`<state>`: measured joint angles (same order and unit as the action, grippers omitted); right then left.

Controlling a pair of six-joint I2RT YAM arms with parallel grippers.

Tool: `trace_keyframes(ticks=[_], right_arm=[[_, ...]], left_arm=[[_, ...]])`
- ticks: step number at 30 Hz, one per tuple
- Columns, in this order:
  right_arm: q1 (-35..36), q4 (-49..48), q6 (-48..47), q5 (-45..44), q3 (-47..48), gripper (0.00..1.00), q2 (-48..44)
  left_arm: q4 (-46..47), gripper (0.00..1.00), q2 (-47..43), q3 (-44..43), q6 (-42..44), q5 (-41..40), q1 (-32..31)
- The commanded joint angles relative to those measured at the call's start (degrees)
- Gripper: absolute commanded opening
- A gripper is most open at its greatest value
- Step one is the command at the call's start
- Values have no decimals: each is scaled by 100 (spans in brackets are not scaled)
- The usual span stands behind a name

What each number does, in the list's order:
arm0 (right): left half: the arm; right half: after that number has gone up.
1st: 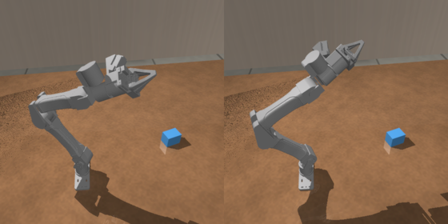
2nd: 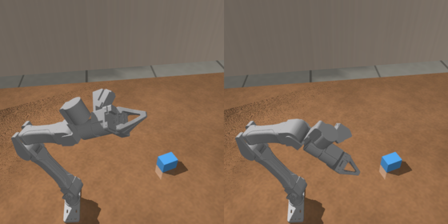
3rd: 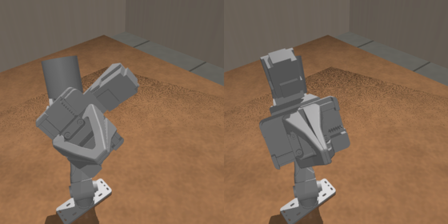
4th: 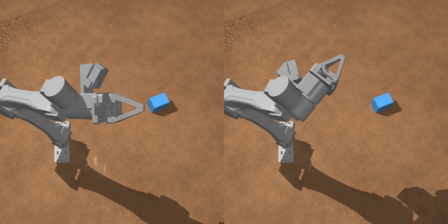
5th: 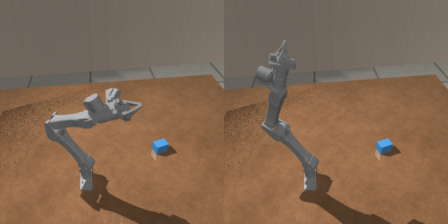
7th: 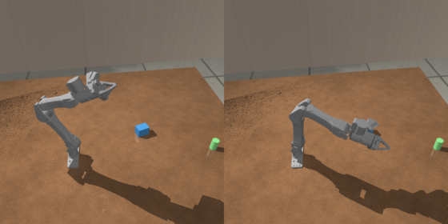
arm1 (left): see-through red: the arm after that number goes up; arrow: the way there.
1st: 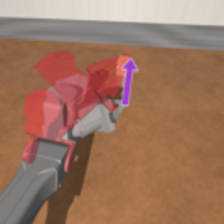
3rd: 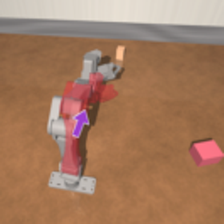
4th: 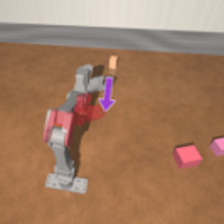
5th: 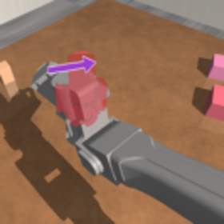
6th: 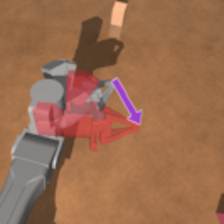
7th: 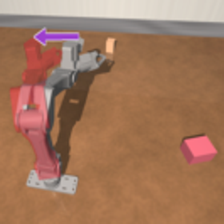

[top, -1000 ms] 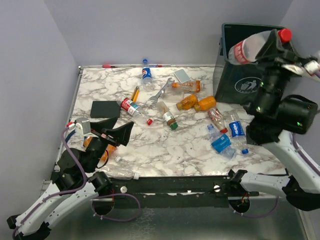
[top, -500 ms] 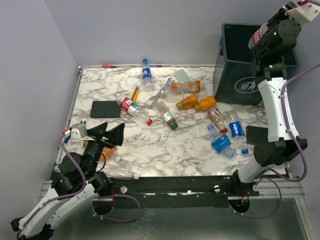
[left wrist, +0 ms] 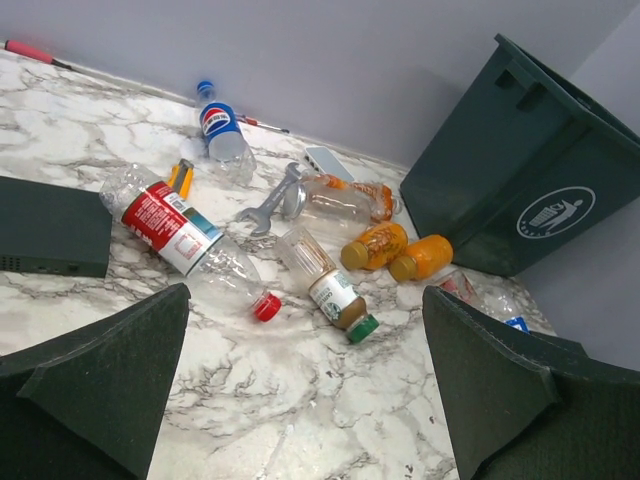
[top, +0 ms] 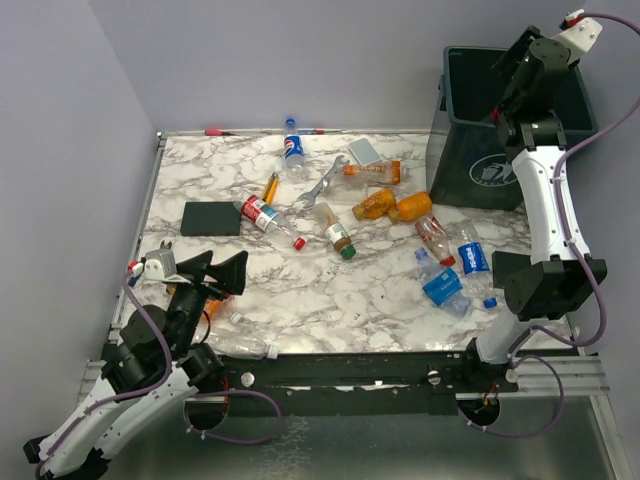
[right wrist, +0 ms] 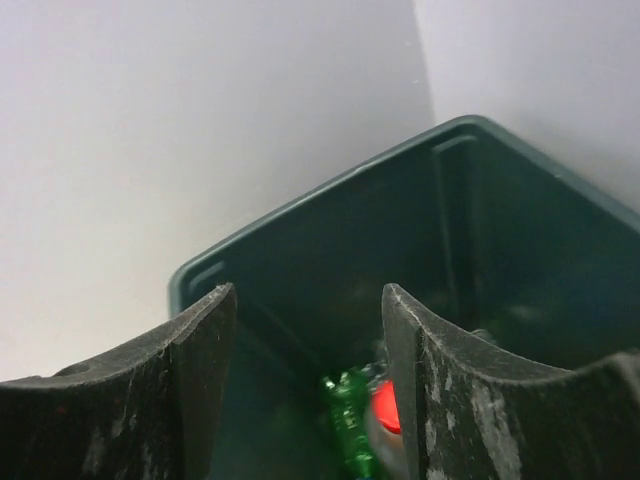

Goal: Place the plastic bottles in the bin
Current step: Place the plastic bottle in the trash bin, then pick up the plastic bottle at the center of the board.

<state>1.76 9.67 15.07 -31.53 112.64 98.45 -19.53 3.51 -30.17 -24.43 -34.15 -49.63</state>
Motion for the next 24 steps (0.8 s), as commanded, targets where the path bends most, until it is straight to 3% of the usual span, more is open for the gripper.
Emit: trace_keyframes(ticks=[1,7,12,18,24], right_arm=[[-35,35,765,868,-127,64,-669],[288,-253,1579,2476,-1002,67,-1847],[1505,-911,1582,3575,-2870,67,-3122],[3318,-1133,1586,3654,-5423,67,-3918],[3618,-1096,1998,3836,-7078,68,-3869]], left_arm=[[-110,99,120,30,-32,-264,4],[-222,99,473,26,-169,-690,0],[-472,99,1143,-26,-565,-981,1],[-566,99,2318,-87,-1343,-973,3],[-561,99,3326,-215,-2147,-1024,11]])
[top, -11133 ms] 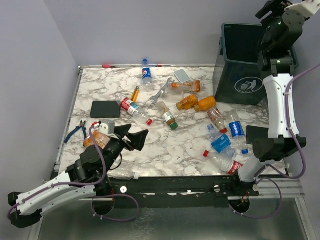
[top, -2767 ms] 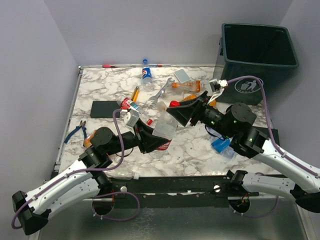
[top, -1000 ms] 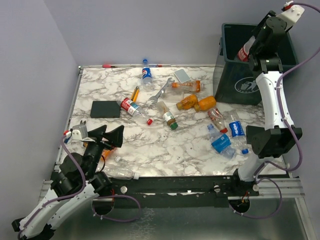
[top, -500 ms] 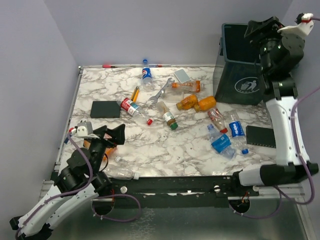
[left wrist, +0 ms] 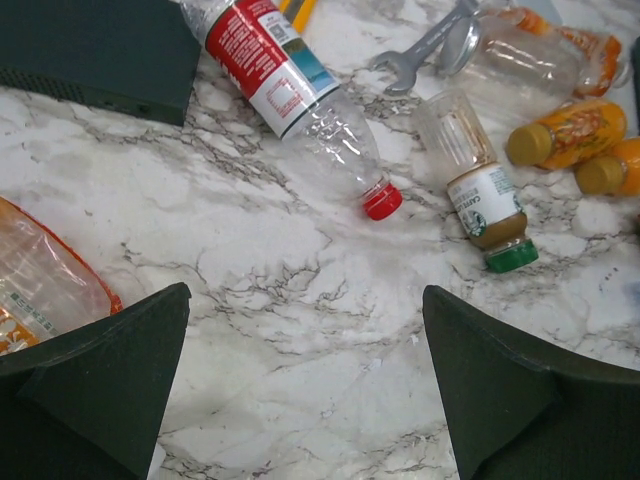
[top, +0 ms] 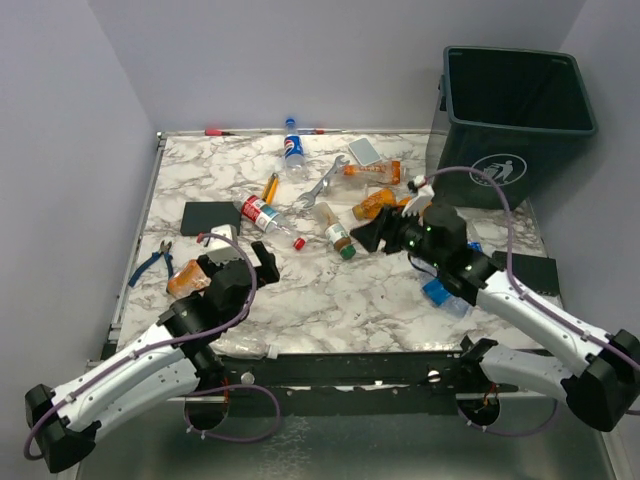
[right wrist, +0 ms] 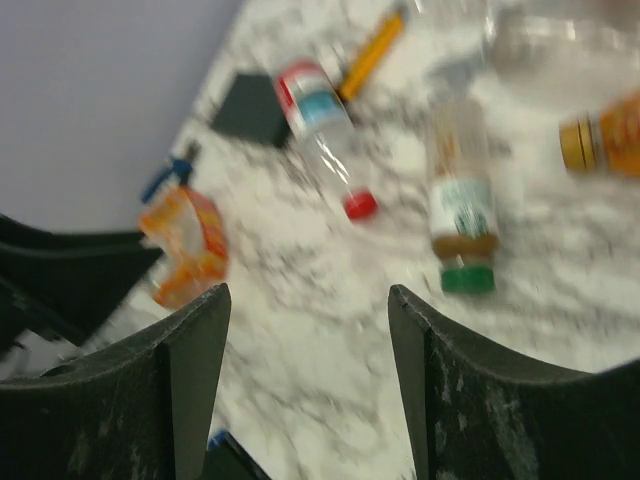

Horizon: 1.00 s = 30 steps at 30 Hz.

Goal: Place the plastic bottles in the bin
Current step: Pick up the plastic bottle at the center of the board.

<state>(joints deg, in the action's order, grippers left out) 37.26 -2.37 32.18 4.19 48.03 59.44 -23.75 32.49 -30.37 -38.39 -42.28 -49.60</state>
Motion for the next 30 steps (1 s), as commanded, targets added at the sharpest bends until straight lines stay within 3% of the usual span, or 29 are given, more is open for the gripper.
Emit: trace_keyframes(ticks=[1,4,7,10,16,30], right_arm=[[79,142,250,251,-719,69,164],[89,347,-19,29,-731,71,627],[88,524,-256,-146,-532,85,1214],[98,452,-407,-312,-336,86,1808],[102,281,-744,-562,52,87,2713],[107,585,-1503,-454,1021,82,4132]], left_arm=[[-139,99,519,-197,-843,-208,12],[-114,99,766,-208,-916,-46,11],[-104,99,810,-190,-733,244,9],[-112,99,634,-179,-311,371,12],[-134,99,111,-137,362,565,12],[-55,99,-260,25,385,704,12]])
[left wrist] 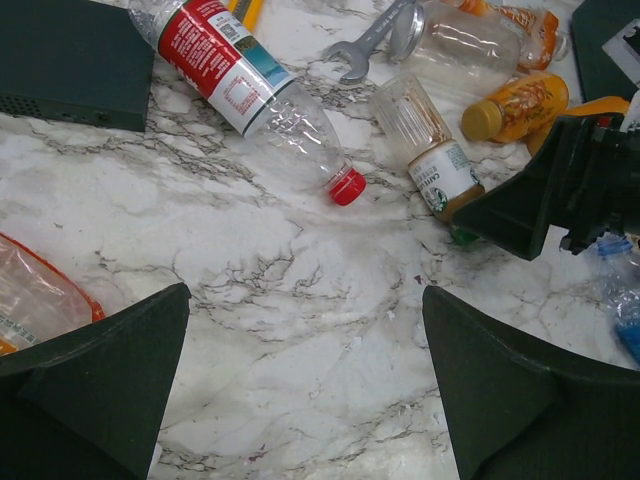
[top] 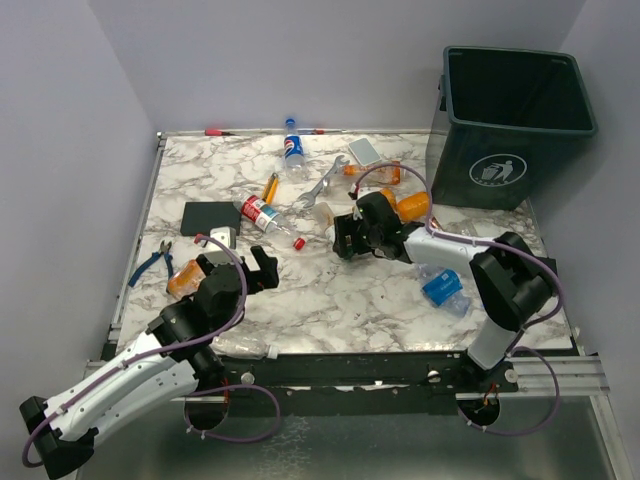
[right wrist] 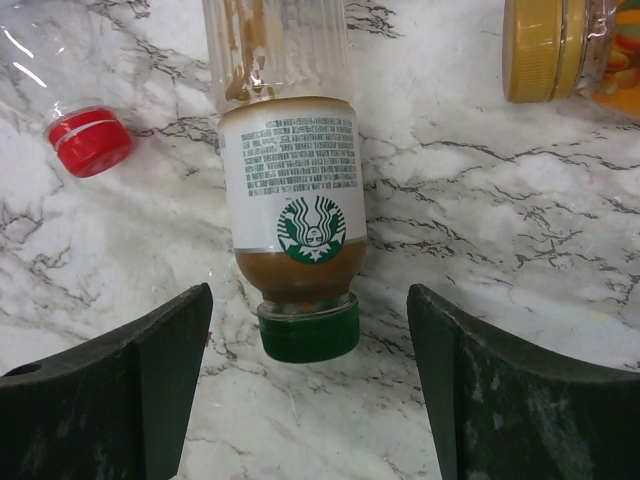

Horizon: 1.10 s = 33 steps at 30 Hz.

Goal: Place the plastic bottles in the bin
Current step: Pick up the plastic bottle at the center of the board.

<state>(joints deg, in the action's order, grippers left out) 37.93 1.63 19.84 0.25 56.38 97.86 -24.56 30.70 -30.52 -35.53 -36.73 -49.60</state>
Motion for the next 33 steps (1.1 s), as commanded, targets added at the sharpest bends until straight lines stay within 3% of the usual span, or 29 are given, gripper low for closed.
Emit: trace_keyframes(ticks=[1,7,15,21,25,29,33], right_arm=[[39,188,-283,-60,203,81,351],[34,73,-279,58,292,71,593],[47,-58,-269,241,281,45,627],[168,302,-184,355,-71,26,-197],[188,1192,57,885,-315,1,-1307],[188,2604,200,1508,-2,0,-2315],[186,4006,13,1776,534,0,-2911]], left_arm=[[29,99,-94,45,92,161,8],[39,99,-114,38,114,169,12],[39,99,-229,55,116,137,12],[39,99,-278,46,149,105,6],[150,99,-316,40,311,180,10],[339,99,-152,-220,930,517,12],[849,99,90,-709,2270,1461,6]])
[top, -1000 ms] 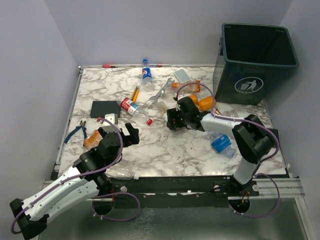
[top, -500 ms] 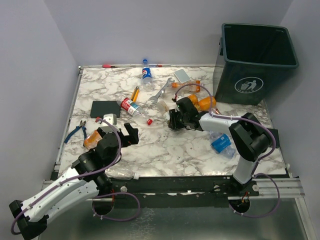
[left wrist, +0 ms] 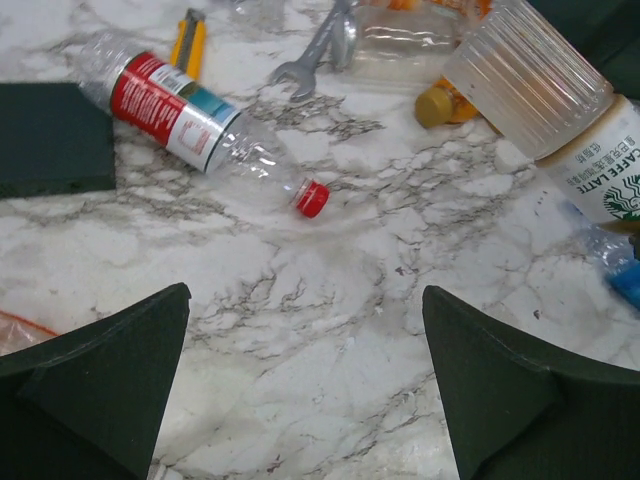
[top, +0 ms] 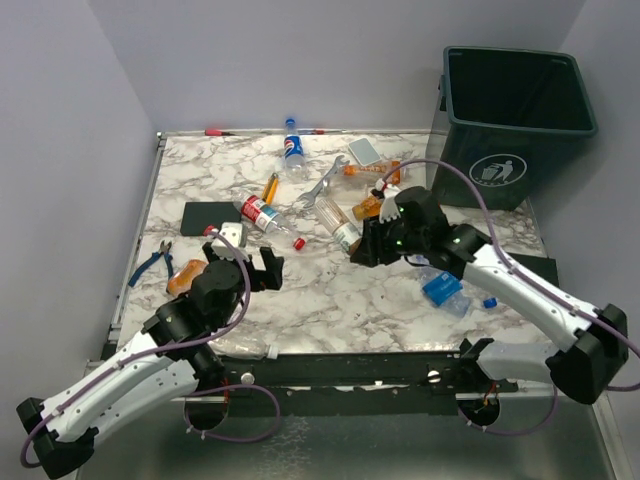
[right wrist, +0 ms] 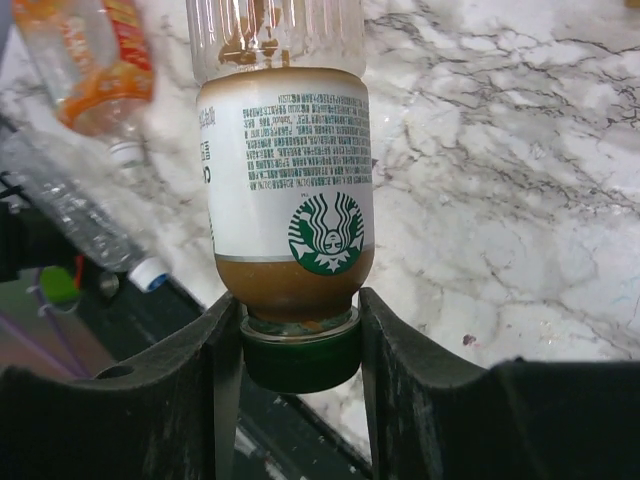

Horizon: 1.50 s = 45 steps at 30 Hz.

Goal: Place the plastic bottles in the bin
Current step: Pick up the plastic bottle at the center of the board.

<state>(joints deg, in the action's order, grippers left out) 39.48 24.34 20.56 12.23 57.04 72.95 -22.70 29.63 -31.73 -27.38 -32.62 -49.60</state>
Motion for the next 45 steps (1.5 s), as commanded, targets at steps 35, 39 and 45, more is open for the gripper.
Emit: trace_keyframes(ticks=[35,39,45], right_arm=[[369,3341,-1168,1535,2132,0,-330],[464,3409,-1245,1552,2280,0,-232],[532,3490,-1267,1529,2367,0,-210]], left_arm=[[66,99,2729,-2229,9338,2649,-998],[107,94,2838,-2237,9325,2687,-1008],[116,75,2933,-2246,9191,2612,-1010]])
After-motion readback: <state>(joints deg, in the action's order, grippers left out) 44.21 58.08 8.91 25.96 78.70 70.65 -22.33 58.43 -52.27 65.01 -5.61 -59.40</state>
